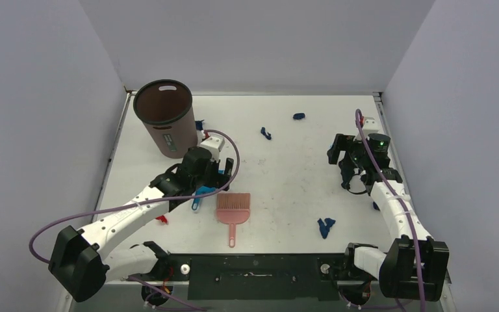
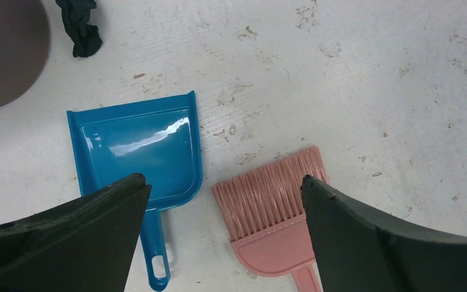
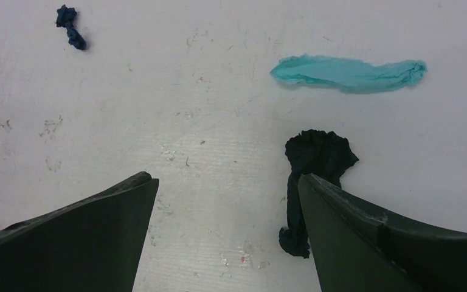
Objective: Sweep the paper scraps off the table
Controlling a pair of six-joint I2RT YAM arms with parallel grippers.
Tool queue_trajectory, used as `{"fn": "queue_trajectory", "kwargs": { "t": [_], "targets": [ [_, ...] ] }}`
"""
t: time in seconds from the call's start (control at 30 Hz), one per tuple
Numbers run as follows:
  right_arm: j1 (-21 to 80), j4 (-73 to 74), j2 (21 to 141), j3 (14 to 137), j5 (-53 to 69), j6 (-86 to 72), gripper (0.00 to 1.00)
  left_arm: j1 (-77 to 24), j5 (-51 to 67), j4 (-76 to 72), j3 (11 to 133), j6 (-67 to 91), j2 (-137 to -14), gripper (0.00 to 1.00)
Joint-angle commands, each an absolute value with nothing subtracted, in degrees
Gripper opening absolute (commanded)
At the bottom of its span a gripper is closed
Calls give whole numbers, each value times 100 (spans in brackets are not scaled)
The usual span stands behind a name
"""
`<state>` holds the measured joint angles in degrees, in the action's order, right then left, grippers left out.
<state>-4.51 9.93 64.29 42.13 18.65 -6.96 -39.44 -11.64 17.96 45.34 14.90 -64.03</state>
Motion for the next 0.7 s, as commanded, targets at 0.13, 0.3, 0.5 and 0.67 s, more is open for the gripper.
{"fn": "queue_trajectory", "kwargs": {
  "t": [0.13, 0.3, 0.5, 0.67],
  "targets": [
    [-490, 601, 6313, 3983, 2713, 562, 90, -3748, -1214, 1831, 4853, 2174, -6870, 96],
    [-484, 656, 6081, 3759, 3568, 1051, 90, -3772, -959, 2062, 5164, 2026, -7356, 96],
    [-476, 826, 6500, 3924, 3632, 1193, 90, -3850, -1170, 1759, 4798, 1879, -6985, 96],
    [-441, 940, 6514, 4042, 3557, 1300, 90, -3990, -2368, 1638, 4479, 2253, -6690, 96]
  ]
}}
